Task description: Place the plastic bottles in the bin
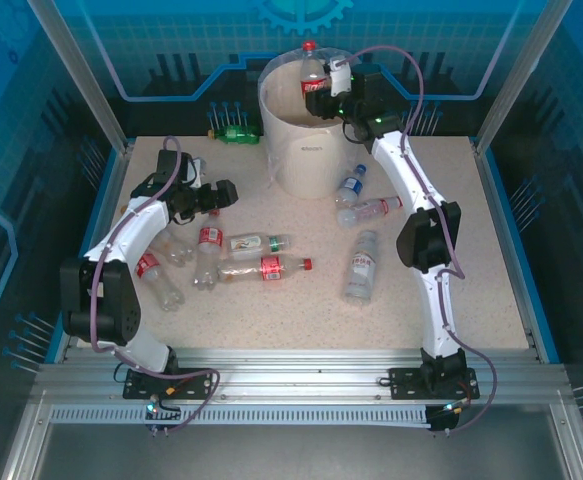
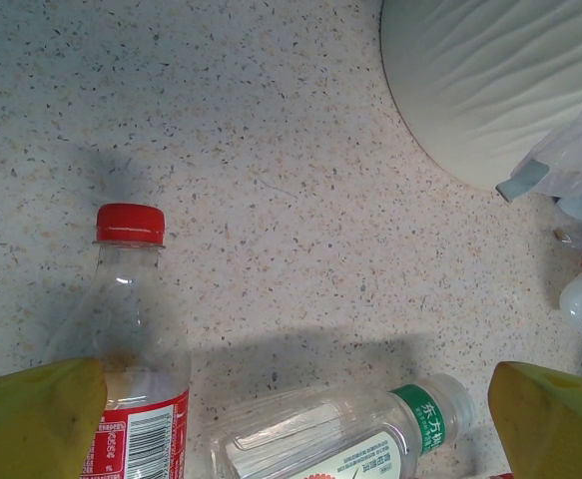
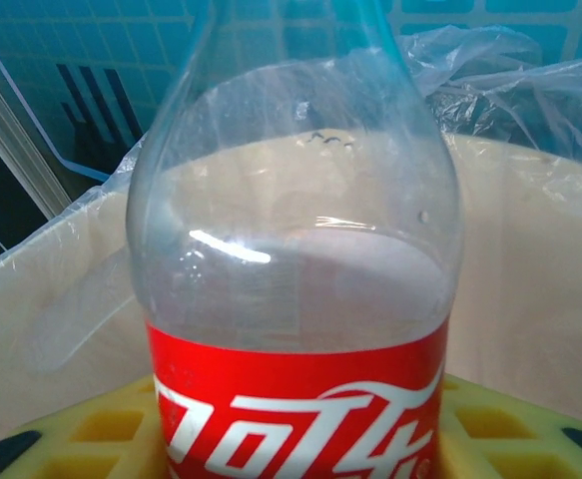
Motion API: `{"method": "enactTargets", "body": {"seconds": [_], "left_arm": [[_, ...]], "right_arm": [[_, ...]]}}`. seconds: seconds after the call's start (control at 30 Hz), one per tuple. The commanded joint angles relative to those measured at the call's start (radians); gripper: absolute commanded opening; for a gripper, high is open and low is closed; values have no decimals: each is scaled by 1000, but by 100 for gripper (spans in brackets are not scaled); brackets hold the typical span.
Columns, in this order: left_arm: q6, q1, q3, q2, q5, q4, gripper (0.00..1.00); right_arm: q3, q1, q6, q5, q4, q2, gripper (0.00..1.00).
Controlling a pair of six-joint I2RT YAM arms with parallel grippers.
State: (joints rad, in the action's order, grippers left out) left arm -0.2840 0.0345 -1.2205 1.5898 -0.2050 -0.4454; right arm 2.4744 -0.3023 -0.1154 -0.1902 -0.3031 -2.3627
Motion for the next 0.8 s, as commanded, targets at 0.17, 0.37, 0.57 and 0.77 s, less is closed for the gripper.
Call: {"method": "enactTargets", "body": {"seconds": [0.17, 0.37, 0.57, 0.77], "left_arm": [[29, -9, 8, -30, 16, -30, 99], [29, -8, 8, -25, 19, -32, 99], [30, -8, 7, -20, 20, -33, 99], [32, -8, 7, -19, 21, -35, 99]], "right_arm": [[34, -21, 43, 12, -28, -16, 66], [40, -23, 62, 18, -31, -6, 78], [75, -23, 92, 25, -55, 9, 87], [85, -27, 118, 34, -89, 88, 92]]}}
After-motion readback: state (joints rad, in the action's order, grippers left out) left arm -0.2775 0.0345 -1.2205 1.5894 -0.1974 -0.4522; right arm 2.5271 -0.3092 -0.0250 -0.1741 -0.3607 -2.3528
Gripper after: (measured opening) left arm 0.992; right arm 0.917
